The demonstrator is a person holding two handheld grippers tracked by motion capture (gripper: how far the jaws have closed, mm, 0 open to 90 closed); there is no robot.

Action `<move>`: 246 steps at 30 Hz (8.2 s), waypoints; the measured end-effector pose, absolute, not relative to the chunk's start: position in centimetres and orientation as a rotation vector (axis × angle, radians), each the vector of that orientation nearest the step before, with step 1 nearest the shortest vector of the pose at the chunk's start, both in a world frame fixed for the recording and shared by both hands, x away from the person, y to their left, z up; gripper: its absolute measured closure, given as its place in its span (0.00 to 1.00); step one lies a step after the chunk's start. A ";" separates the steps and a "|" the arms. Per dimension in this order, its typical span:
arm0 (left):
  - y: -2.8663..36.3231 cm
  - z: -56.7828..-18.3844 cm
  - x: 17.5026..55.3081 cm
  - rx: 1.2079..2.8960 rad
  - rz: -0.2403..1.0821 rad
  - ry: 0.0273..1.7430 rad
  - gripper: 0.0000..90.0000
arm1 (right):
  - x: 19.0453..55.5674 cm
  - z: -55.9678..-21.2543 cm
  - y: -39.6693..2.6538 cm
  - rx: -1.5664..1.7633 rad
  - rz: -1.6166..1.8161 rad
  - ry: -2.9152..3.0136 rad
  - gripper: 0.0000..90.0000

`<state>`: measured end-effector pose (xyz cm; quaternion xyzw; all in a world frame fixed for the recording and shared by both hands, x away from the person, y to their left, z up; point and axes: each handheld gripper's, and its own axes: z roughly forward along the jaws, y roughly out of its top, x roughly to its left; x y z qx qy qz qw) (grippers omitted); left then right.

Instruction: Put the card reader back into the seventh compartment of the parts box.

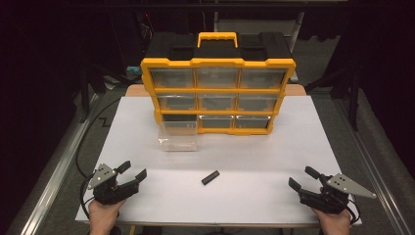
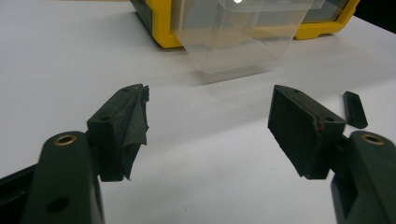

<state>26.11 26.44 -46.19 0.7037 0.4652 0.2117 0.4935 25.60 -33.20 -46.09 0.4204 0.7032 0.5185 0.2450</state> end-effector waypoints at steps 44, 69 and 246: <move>24.1 -45.8 26.6 1.722 0.464 1.074 0.34 | 25.5 -46.0 -33.2 1.136 1.431 1.902 0.25; 21.7 -45.7 27.5 1.745 0.428 1.021 0.34 | 25.4 -46.0 -33.1 1.134 1.429 1.908 0.25; 6.0 -43.6 33.5 2.543 0.075 0.880 0.80 | 25.4 -46.0 -33.3 1.134 1.458 1.925 0.24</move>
